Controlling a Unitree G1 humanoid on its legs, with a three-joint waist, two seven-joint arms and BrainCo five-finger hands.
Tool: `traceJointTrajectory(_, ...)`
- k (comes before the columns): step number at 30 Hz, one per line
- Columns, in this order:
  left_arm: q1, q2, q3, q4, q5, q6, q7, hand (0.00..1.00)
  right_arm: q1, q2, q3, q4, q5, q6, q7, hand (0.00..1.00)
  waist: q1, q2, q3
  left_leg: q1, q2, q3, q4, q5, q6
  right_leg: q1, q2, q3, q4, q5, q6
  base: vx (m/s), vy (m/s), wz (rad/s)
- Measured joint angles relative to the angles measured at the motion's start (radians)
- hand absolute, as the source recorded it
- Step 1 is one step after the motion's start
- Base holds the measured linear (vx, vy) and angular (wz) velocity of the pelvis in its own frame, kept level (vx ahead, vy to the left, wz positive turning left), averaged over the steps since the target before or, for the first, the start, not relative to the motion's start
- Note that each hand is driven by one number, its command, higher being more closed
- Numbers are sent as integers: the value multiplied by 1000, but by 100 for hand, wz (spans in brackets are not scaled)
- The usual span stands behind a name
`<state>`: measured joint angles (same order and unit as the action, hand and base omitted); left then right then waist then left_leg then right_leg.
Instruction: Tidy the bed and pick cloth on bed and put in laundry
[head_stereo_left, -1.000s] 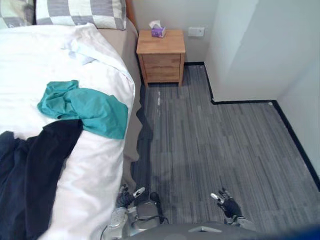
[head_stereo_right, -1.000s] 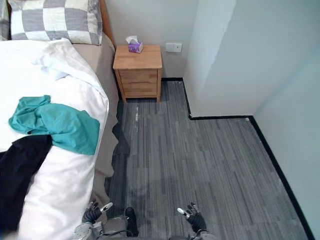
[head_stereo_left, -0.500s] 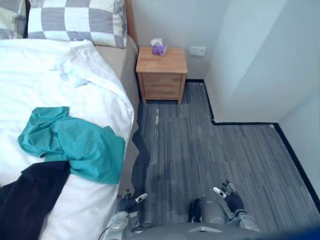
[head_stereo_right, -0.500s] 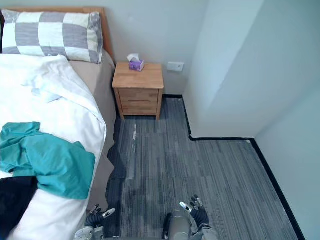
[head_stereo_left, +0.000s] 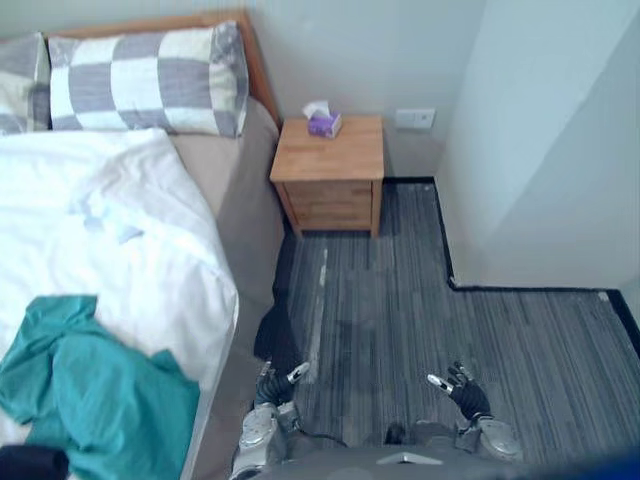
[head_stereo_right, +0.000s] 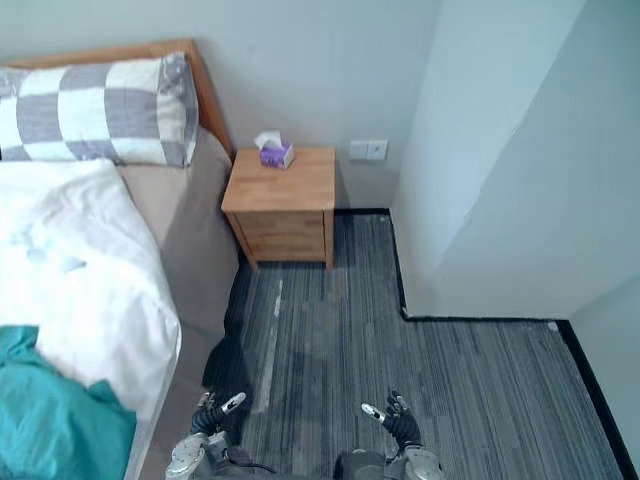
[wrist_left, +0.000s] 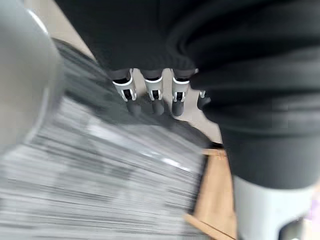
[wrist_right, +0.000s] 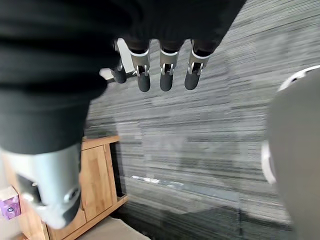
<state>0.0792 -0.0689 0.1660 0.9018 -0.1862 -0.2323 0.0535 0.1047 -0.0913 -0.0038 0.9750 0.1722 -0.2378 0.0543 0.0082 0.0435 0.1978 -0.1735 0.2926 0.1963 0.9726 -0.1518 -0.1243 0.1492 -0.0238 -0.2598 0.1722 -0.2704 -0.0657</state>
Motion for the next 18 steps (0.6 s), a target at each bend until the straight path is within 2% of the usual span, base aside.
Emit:
traceJointTrajectory(1, -2, 0, -1, -14, 0, -4, -9, 0, -1, 2, 0, 3, 0, 5, 5, 0, 10, -2, -1, -27, -13, 35, -57, -25, 9, 25, -6, 4, -22, 3, 6, 401, 67, -47)
traceJointTrajectory(2, -4, 0, -3, -15, 0, -12, -16, 0, -11, 6, 0, 4, 0, 15, 23, 0, 12, -12, -2, -63, -58, 94, -210, -43, 32, 58, -30, 9, -44, 6, 14, 429, 96, -41)
traceJointTrajectory(3, -6, 0, -3, -15, -1, -13, -19, 0, -14, 9, 0, 4, 0, 15, 27, 0, 12, -17, 0, -67, -83, 116, -284, -41, 42, 67, -42, 8, -47, 5, 27, 453, 152, -29)
traceJointTrajectory(4, -11, 1, -4, -15, -15, -14, -25, 0, -10, 15, -1, 3, -1, 14, 46, 0, 12, -28, -3, -71, -137, 160, -461, 4, 88, 83, -70, 3, -45, -8, 56, 467, 195, -7)
traceJointTrajectory(5, -12, 0, -9, -10, -36, -10, -30, 0, 0, 11, -2, 1, -1, 12, 66, 0, 11, -19, -9, -60, -173, 189, -660, 136, 136, 105, -73, -5, -39, -29, 97, 468, 217, -3)
traceJointTrajectory(6, -13, -2, -8, -6, -42, -8, -34, 0, 3, 16, -6, 8, 0, 12, 72, 0, 13, -19, -10, -55, -183, 206, -695, 161, 207, 111, -72, -2, -33, -45, 121, 434, 205, 30)
traceJointTrajectory(7, -29, 18, -1, -3, -46, 3, -32, 0, 3, 47, -1, 16, 0, 10, 85, 0, 10, -71, -28, -47, -223, 229, -705, 178, 197, 111, -110, -18, -26, -40, 137, 463, 232, 31)
traceJointTrajectory(8, -25, 19, -2, -7, -45, 11, -33, 0, 6, 77, 2, 18, 0, 3, 100, 0, 22, -90, -39, -42, -240, 236, -735, 177, 197, 108, -120, -24, -33, -5, 131, 427, 212, 38)
traceJointTrajectory(11, -32, 14, -10, -14, -39, 31, -31, 0, -2, 101, 12, 18, 3, -29, 119, 0, 42, -99, -42, -23, -261, 272, -750, 177, 198, 139, -131, -31, -68, 69, 140, 263, 179, 19)
traceJointTrajectory(13, -22, 9, -14, -12, -41, 34, -18, 0, -5, 125, 13, 23, 0, -44, 123, 0, 59, -83, -52, 44, -280, 292, -798, 146, 198, 175, -139, -24, -60, 120, 128, 194, 200, 5)
traceJointTrajectory(14, -20, 7, -19, -12, -42, 34, -14, 0, -4, 127, 10, 24, -1, -46, 123, 0, 63, -78, -56, 57, -282, 293, -811, 132, 201, 174, -141, -22, -48, 121, 128, 105, 164, 6)
traceJointTrajectory(15, -13, 8, -45, -6, -44, 45, -2, 0, -5, 129, -22, 29, -2, -48, 123, 0, 66, -60, -66, 104, -308, 302, -868, 79, 211, 157, -151, -15, 59, 112, 127, 70, 166, 36)
traceJointTrajectory(16, -14, 8, -85, 16, -44, 53, 1, 0, -10, 130, -76, 32, -20, -49, 121, 0, 58, -49, -74, 155, -332, 301, -927, 40, 162, 82, -189, -7, 259, 123, 120, 73, 163, 53)
traceJointTrajectory(17, -17, 20, -102, 32, -44, 53, -1, 0, -8, 135, -104, 36, -26, -51, 120, 0, 48, -74, -77, 194, -356, 303, -946, 26, 147, 23, -238, 18, 367, 148, 103, 222, 133, 64)
traceJointTrajectory(18, -22, 40, -145, 32, -63, 49, -2, 0, -5, 136, -137, 35, -41, -65, 119, 0, 42, -74, -80, 191, -347, 263, -833, -13, 177, -85, -280, 62, 621, 195, 110, 334, 42, 72)
